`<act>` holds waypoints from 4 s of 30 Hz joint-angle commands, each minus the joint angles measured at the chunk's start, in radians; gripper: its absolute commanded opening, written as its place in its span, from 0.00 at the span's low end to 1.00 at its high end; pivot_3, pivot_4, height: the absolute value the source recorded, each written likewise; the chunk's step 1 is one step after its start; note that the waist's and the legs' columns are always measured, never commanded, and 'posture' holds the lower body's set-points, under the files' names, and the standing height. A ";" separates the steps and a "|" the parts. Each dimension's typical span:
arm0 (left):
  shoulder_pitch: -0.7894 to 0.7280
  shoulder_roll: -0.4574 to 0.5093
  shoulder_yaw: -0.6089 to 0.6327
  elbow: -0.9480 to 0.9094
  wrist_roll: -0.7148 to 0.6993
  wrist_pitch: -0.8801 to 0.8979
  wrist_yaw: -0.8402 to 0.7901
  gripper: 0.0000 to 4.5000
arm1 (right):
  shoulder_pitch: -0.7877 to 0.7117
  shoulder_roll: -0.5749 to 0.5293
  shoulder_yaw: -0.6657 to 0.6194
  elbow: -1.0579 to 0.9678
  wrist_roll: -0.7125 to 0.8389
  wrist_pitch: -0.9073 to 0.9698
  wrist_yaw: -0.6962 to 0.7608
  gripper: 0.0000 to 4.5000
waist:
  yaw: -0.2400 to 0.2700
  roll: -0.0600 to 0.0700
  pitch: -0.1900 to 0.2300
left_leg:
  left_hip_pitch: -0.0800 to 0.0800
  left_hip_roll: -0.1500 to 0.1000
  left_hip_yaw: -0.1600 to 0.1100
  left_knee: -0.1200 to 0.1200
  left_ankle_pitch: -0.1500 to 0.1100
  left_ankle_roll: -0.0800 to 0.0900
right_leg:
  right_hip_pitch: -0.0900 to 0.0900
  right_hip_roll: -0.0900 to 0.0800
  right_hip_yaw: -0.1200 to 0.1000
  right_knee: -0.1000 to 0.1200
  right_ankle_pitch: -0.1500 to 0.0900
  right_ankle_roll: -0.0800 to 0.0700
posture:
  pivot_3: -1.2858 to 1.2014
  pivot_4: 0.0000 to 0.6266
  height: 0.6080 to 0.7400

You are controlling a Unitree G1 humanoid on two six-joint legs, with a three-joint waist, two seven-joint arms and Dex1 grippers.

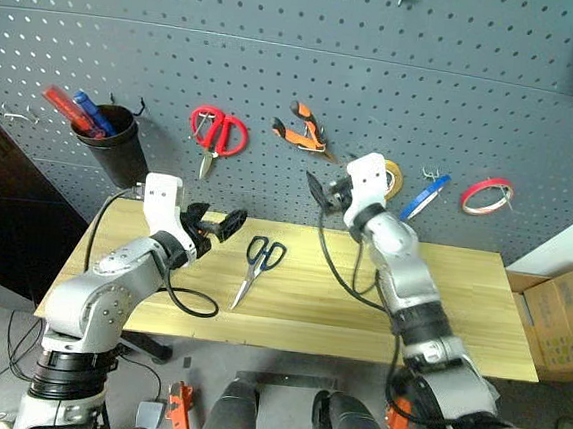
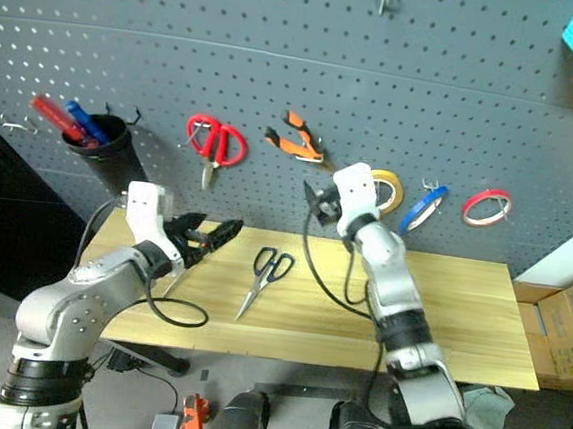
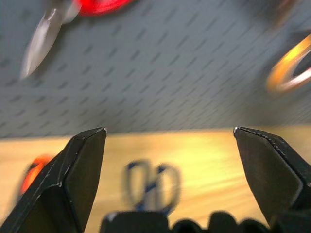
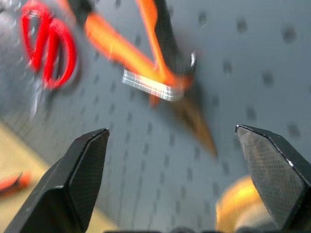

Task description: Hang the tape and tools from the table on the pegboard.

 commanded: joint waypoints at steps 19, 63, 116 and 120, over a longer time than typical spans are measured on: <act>0.027 -0.242 -0.142 0.286 0.411 0.041 0.158 1.00 | 0.106 -0.293 0.187 -0.444 0.249 0.304 0.465 0.99 | -0.080 0.006 0.006 | 0.009 0.002 0.002 0.000 0.001 0.002 | 0.007 0.002 0.002 0.002 -0.004 0.003 | 0.55 0.38 1.00; 0.223 -0.294 -0.023 -0.060 0.532 -0.196 0.048 0.11 | 0.212 -0.206 0.128 -0.462 0.195 0.210 0.356 1.00 | -0.070 0.015 0.028 | 0.001 0.002 -0.001 -0.002 0.000 0.001 | -0.002 0.001 0.000 0.001 -0.005 0.007 | 0.58 0.25 1.00; -0.144 -0.144 0.142 0.337 0.419 -0.525 -0.191 0.46 | 0.164 -0.052 0.057 -0.419 0.180 0.032 0.074 1.00 | -0.030 0.002 -0.037 | 0.016 0.002 0.004 0.001 0.000 0.001 | 0.017 0.001 0.001 0.001 -0.004 0.007 | 0.58 0.13 1.00; -0.125 -0.151 0.143 0.327 0.421 -0.520 -0.185 0.75 | 0.173 -0.054 0.058 -0.434 0.184 0.040 0.073 1.00 | -0.031 0.002 -0.037 | 0.016 0.002 0.003 0.001 0.000 0.001 | 0.017 0.001 0.000 0.002 -0.004 0.007 | 0.58 0.14 1.00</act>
